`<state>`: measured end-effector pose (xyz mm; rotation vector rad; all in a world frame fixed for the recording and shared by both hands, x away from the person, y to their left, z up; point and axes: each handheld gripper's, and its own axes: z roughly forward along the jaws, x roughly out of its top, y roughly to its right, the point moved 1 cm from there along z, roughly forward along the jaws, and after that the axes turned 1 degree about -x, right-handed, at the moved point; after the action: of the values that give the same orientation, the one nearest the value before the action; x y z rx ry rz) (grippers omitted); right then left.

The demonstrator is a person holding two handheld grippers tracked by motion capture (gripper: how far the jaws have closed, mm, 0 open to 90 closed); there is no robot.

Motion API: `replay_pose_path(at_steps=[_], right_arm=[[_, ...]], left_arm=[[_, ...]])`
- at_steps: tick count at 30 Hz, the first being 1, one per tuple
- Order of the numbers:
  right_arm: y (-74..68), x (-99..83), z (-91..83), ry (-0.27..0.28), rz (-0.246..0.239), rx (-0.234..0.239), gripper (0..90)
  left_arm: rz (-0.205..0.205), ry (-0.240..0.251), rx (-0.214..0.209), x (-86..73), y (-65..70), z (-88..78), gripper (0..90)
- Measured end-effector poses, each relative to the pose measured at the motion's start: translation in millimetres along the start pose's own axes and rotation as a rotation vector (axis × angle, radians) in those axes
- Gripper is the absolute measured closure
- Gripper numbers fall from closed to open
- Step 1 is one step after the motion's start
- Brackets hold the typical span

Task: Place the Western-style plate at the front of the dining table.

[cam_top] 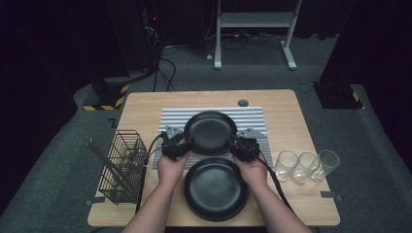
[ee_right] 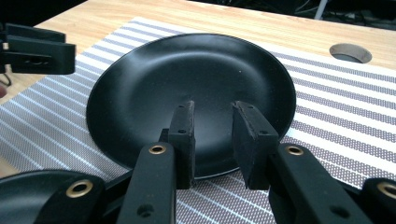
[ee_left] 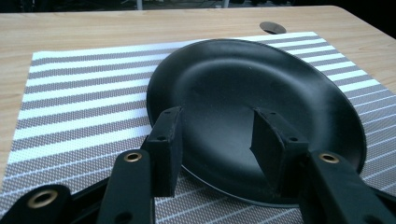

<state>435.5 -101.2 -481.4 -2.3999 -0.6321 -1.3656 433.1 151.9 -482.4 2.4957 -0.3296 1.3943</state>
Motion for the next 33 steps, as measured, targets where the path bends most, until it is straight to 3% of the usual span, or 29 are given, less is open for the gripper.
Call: replay_pose_path(at_steps=[8, 19, 28, 33], right_arm=[[-5.7, -3.9, -13.1, 0.022, -0.016, -0.002, 68.1], [-6.4, -11.7, -25.6, 0.031, -0.03, -0.014, 66.6], [-10.5, -22.7, -32.3, 0.03, -0.041, -0.012, 66.2], [-8.4, -27.7, -37.5, 0.029, -0.047, -0.019, 65.1]], left_arm=[[0.025, 0.011, -0.007, -6.9, 6.3, -6.8, 52.9], [0.009, -0.002, -0.015, -17.2, 9.0, -16.0, 50.7], [-0.017, 0.003, -0.015, -28.0, 1.5, -26.9, 50.0], [-0.006, -0.015, -0.022, -33.2, 0.8, -32.1, 50.9]])
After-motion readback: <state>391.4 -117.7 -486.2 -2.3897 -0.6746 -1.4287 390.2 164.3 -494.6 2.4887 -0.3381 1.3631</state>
